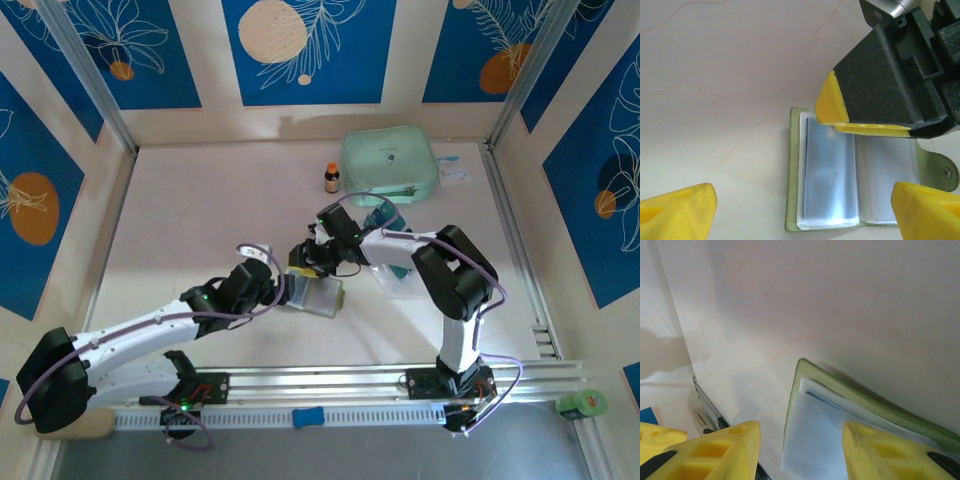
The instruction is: Put the credit cards into the card holder
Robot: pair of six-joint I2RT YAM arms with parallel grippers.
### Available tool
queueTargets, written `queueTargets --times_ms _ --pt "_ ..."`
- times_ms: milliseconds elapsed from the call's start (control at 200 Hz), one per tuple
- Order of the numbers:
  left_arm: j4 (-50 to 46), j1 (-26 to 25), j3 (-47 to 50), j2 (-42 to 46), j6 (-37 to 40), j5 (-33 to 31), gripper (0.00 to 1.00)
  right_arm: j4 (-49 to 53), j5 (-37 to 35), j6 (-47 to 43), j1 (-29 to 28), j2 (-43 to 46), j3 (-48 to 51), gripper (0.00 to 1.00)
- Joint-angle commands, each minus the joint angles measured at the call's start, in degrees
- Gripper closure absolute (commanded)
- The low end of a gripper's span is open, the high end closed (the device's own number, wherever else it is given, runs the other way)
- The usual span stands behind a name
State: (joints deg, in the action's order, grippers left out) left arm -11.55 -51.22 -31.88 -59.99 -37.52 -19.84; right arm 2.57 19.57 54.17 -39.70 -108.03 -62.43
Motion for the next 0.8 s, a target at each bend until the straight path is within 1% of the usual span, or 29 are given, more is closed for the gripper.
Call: queueTargets --times_ms 0,185,390,670,795 --pt "-1.3 0.3 0.8 1.3 -0.8 -1.4 0.1 0.1 2.0 1.2 -0.3 -1.8 -1.9 0.53" --pt "-0.7 0.3 1.3 0.6 -1.0 -1.0 0.1 -0.2 2.9 1.2 0.0 -2.0 -1.9 0.53" --pt "1.1 0.4 1.1 -2.5 -0.9 -0.3 0.1 0.1 3.8 0.9 0.8 -0.2 -1.5 0.53" --pt "4.0 0.4 -0.9 -10.5 0.6 0.2 0.09 0.6 4.4 0.8 1.4 1.4 -1.4 0.53" --pt "4.9 0.5 -1.7 -14.0 0.9 -0.5 0.09 1.9 3.4 0.0 2.1 4.7 -0.2 0.53"
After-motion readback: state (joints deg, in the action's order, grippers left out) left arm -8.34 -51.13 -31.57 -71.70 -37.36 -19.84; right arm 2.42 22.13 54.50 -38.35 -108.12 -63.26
